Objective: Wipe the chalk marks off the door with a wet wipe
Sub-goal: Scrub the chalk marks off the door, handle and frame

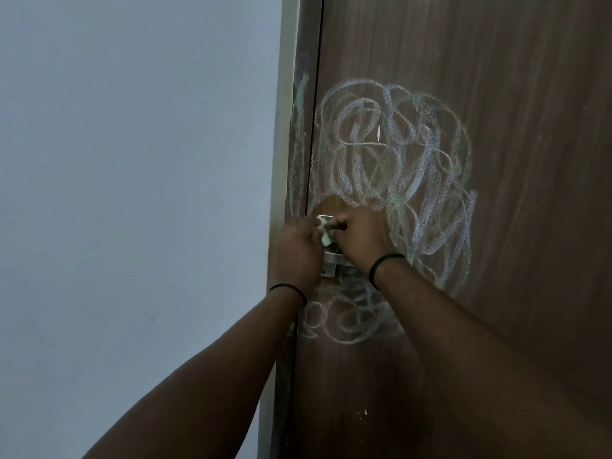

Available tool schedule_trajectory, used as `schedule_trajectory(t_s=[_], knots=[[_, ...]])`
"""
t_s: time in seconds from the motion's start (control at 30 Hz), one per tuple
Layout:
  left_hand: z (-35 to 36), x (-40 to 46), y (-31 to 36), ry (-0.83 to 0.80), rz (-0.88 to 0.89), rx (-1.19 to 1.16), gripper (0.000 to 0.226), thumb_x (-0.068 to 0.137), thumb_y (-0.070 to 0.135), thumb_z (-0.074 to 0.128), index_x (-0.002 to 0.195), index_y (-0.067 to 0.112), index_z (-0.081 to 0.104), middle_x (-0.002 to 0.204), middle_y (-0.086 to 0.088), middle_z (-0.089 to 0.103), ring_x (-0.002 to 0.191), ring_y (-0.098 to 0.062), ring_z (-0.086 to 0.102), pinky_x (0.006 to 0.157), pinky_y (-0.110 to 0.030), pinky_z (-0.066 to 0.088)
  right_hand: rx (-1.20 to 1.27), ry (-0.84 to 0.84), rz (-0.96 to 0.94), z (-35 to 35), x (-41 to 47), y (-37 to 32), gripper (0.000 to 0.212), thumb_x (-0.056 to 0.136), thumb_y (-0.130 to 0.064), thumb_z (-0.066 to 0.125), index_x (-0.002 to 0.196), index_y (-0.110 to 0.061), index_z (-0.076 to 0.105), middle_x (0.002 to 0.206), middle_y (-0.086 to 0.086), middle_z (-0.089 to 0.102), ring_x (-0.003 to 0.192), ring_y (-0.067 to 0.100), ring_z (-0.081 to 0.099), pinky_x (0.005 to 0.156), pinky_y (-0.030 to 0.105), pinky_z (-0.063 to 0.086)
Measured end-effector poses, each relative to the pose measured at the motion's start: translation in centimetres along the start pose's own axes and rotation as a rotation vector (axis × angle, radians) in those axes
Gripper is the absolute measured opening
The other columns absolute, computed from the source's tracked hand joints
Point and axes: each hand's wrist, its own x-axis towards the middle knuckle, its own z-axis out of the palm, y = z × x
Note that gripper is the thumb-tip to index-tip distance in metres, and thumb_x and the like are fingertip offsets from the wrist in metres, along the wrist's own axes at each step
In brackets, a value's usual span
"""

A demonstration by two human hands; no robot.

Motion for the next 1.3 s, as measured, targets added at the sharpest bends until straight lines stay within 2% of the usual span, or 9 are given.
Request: schedule_trajectory(t_s=[0.07,0.13,0.23,0.37,0.57,0.73,0.9,1.1,1.3], knots=[[0.4,-0.2,-0.1,-0.011,0.017,0.018,0.015,0.086,0.013,0.063,0.098,0.015,0.072,0.096,-0.005,0.069,0.085,-0.017,0.060,0.071,-0.023,0.042,0.029,0.050,0.023,-0.1,-0.3,0.6,0.021,0.082,-0.007,0.068,0.079,-0.024,0.078,0.076,-0.010,0.073,0.071,0.005,0.066,0.066,0.027,0.058],[0.5,0.5,0.1,0.004,0.012,-0.014,0.015,0.087,0.011,0.063,0.097,0.011,0.074,0.094,-0.008,0.069,0.085,-0.020,0.061,0.072,-0.024,0.044,0.050,0.109,0.037,-0.5,-0.4,1.4,0.021,0.082,-0.007,0.067,0.075,-0.024,0.077,0.071,-0.016,0.068,0.067,-0.001,0.063,0.060,0.019,0.053],[0.6,2.2,0.3,0.068,-0.052,-0.066,0.014,0.086,0.010,0.065,0.095,0.009,0.076,0.094,-0.008,0.070,0.084,-0.018,0.061,0.072,-0.016,0.038,0.056,0.142,0.001,-1.2,-0.5,2.1,0.017,0.084,-0.009,0.067,0.083,-0.022,0.078,0.082,-0.010,0.073,0.071,-0.001,0.060,0.061,0.007,0.041],[1.1,1.3,-0.3,0.088,-0.152,-0.052,0.015,0.085,0.007,0.062,0.090,0.007,0.076,0.087,-0.011,0.069,0.078,-0.023,0.061,0.065,-0.020,0.035,0.075,0.172,-0.051,-1.7,-0.5,2.4,0.014,0.086,-0.012,0.067,0.086,-0.021,0.077,0.083,-0.011,0.072,0.075,0.000,0.062,0.068,0.013,0.047],[0.7,-0.2,-1.0,0.038,-0.121,-0.006,0.015,0.084,0.005,0.064,0.088,0.010,0.077,0.086,-0.010,0.070,0.078,-0.022,0.060,0.068,-0.022,0.041,0.072,0.188,-0.069,-1.8,-0.5,2.0,0.013,0.084,-0.013,0.068,0.082,-0.023,0.076,0.078,-0.015,0.069,0.073,0.001,0.063,0.068,0.022,0.054],[0.6,2.9,0.0,0.049,-0.019,0.041,0.016,0.083,0.005,0.063,0.088,0.010,0.077,0.085,-0.010,0.069,0.074,-0.019,0.057,0.066,-0.020,0.034,0.083,0.211,-0.084,-1.9,-0.4,1.3,0.014,0.084,-0.013,0.067,0.081,-0.024,0.076,0.078,-0.015,0.069,0.072,-0.005,0.061,0.063,0.010,0.046],[0.4,-0.8,-1.8,-0.077,-0.001,0.128,0.018,0.078,-0.002,0.061,0.084,0.008,0.076,0.082,-0.013,0.068,0.073,-0.028,0.061,0.063,-0.026,0.041,0.070,0.163,-0.069,-2.0,-1.0,1.9,0.015,0.086,-0.011,0.066,0.082,-0.022,0.076,0.082,-0.012,0.071,0.075,0.001,0.063,0.069,0.023,0.054],[0.4,4.5,0.9,-0.010,0.006,0.081,0.018,0.081,0.002,0.061,0.084,0.009,0.076,0.086,-0.014,0.067,0.075,-0.028,0.059,0.063,-0.029,0.043,0.045,0.183,-0.094,-1.6,-0.6,1.5,0.015,0.084,-0.012,0.066,0.080,-0.024,0.074,0.078,-0.014,0.067,0.071,0.001,0.061,0.063,0.017,0.048],[0.1,1.5,-0.4,-0.077,0.005,0.124,0.016,0.085,0.005,0.060,0.086,0.008,0.076,0.085,-0.014,0.068,0.075,-0.027,0.060,0.063,-0.028,0.040,0.029,0.148,-0.045,-0.9,-0.9,1.7,0.018,0.085,-0.011,0.065,0.082,-0.025,0.076,0.080,-0.012,0.071,0.072,0.001,0.062,0.063,0.019,0.051]])
